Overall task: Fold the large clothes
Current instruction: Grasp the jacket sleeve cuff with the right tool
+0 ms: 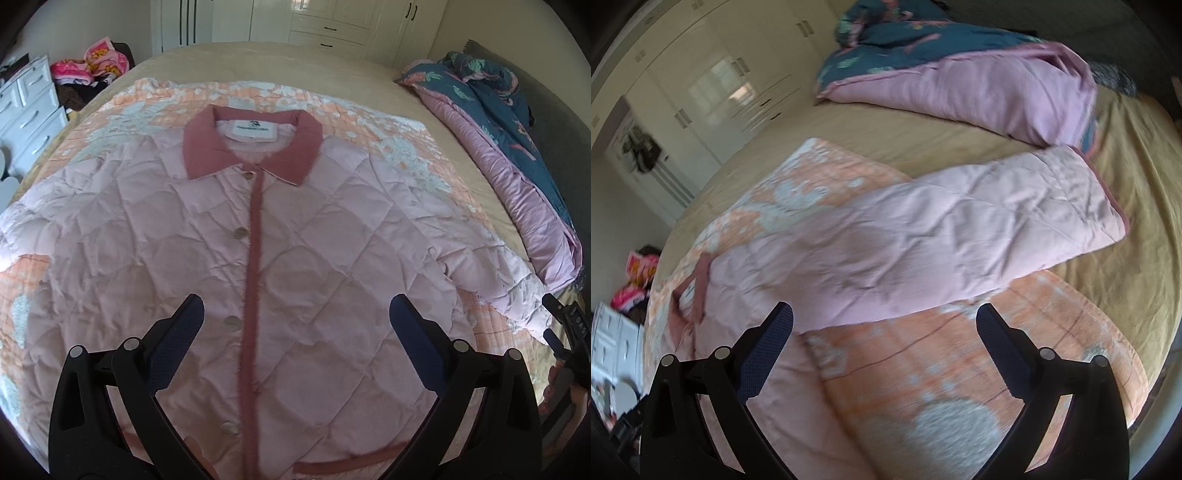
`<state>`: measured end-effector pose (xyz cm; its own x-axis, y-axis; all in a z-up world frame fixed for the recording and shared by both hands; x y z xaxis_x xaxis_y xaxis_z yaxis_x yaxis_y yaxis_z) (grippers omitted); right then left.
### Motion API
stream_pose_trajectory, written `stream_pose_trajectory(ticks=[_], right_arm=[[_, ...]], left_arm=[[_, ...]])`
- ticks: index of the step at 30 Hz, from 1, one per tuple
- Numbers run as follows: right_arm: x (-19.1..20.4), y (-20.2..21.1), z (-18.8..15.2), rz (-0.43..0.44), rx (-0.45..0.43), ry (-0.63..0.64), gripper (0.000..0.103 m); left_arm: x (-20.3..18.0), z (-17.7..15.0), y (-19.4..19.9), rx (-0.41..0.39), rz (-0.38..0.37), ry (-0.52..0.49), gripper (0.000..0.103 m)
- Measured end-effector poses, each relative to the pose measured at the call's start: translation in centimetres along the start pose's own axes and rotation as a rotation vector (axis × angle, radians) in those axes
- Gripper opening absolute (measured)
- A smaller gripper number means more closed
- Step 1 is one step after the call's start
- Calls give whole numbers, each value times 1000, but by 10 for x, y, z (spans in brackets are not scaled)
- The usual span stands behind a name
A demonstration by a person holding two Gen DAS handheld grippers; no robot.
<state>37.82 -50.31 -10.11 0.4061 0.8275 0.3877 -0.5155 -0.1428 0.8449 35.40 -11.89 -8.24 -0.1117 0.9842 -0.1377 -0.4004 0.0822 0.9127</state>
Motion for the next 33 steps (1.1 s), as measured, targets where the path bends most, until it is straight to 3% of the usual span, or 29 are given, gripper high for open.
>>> stream_pose_trajectory(ticks=[6, 11, 21, 22, 24, 25, 26, 28, 33], right_arm=[[-46, -25, 13, 20, 35, -135, 99], [-89, -47, 29, 12, 52, -265, 99], [-144, -67, 65, 38, 3, -456, 98], [-147, -66, 67, 33, -14, -468, 93], [-152, -64, 73, 16, -54, -478, 65], [-152, -62, 75, 32, -66, -469, 45], [-150, -59, 77, 47, -75, -458, 37], [-143, -45, 84, 60, -121, -408, 27], [-92, 4, 102, 70, -233, -216, 23]], left_arm=[[-15, -4, -23, 52, -19, 7, 94], [-17, -1, -29, 53, 12, 2, 94], [-3, 14, -29, 42, 62, 22, 94], [1, 16, -27, 41, 66, 27, 94], [7, 21, -21, 28, 58, 42, 94], [10, 24, -18, 21, 59, 48, 94], [13, 26, -14, 10, 56, 52, 94], [18, 29, -6, -2, 50, 55, 94], [37, 36, 14, -29, 41, 68, 94]])
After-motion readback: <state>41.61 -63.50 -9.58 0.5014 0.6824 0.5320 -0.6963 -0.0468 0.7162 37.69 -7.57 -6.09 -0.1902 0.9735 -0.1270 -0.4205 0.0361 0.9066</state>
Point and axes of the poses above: each gripper's, at about its wrist camera, not at the fingertips, and y roughly against the way its jaws point, x to its left, z to its top, the point moved 10 cm from there along -y, roughly the way its jaws point, and after that the axes turned 11 degrees about x, right-handed, at the moved point
